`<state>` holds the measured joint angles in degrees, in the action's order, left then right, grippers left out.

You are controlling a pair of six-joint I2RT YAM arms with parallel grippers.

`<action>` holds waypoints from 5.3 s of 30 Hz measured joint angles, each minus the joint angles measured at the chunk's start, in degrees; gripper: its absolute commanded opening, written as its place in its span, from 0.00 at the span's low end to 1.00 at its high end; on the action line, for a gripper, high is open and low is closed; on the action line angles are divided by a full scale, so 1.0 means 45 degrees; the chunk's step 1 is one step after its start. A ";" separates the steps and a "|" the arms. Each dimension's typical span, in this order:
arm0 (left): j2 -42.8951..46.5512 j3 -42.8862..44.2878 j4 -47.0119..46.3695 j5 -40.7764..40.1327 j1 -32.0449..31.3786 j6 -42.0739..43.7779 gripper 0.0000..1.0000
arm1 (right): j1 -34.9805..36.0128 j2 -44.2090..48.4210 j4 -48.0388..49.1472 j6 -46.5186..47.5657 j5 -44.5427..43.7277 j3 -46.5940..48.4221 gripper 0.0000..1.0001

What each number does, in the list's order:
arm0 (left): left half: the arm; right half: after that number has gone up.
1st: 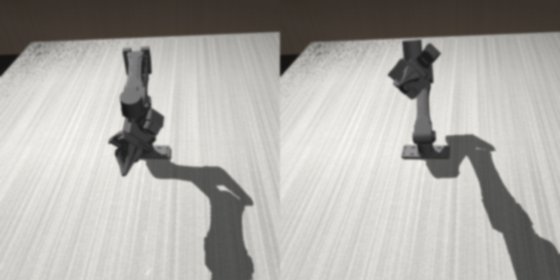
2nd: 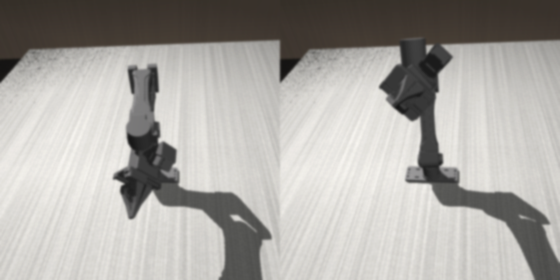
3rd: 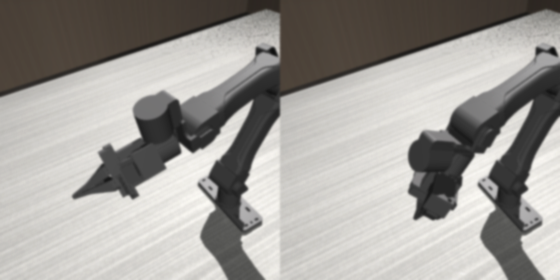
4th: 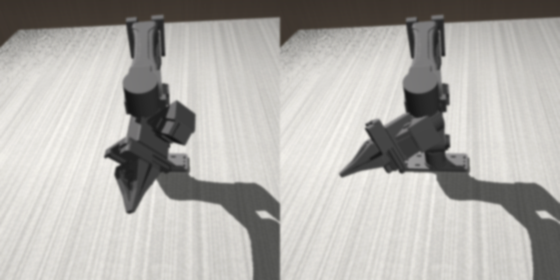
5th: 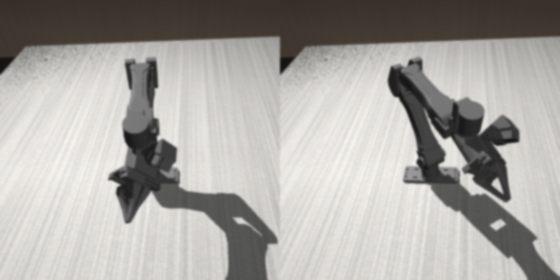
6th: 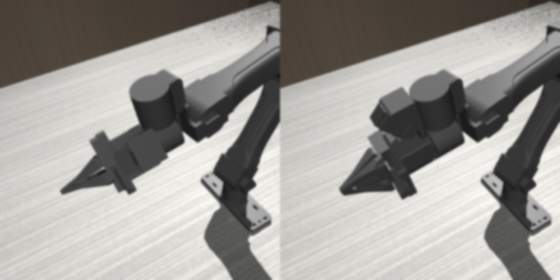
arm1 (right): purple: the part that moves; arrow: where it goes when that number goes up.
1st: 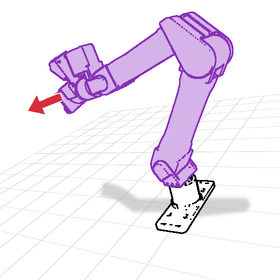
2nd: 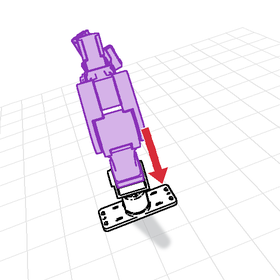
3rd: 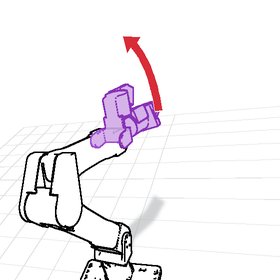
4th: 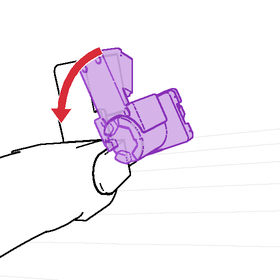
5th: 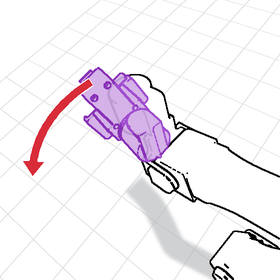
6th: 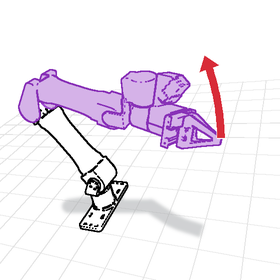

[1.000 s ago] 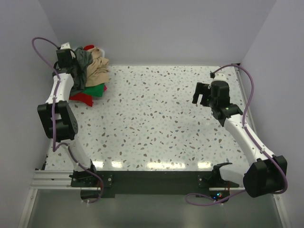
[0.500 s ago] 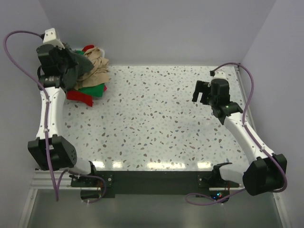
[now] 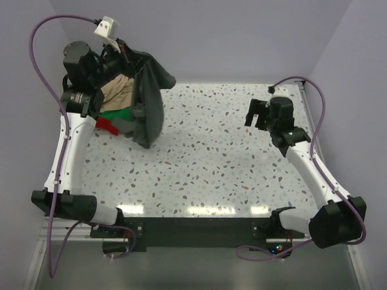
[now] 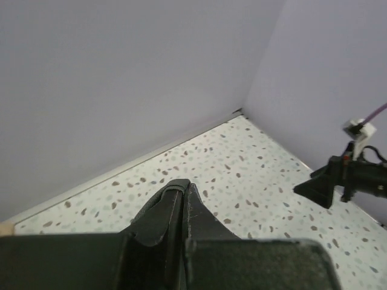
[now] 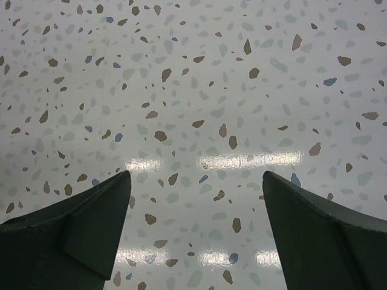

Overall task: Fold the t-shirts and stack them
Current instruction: Move the tshirt to the center of the board, then flatten the tshirt out

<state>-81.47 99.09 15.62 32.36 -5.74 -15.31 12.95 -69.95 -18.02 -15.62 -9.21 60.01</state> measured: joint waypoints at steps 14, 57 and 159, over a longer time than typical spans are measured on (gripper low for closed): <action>0.0379 -0.1914 -0.1826 0.1705 -0.1423 -0.2103 0.47 | 0.0000 0.1685 -0.0699 -0.0102 -0.0141 -0.0393 0.93; -0.8490 -0.1870 0.1122 -0.6805 -0.7135 -0.1977 0.55 | -0.0738 -0.4483 -0.0758 -0.1117 0.2759 -0.1093 0.63; 0.3337 -1.1176 -0.0520 -0.9311 -0.4566 -0.3468 0.00 | 0.0767 -1.1074 0.0316 -0.2482 0.7189 0.5338 0.54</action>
<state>-66.46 48.80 13.28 -9.54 -26.28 -30.92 16.40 -119.79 -16.60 -26.79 23.14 84.03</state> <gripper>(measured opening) 0.027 0.549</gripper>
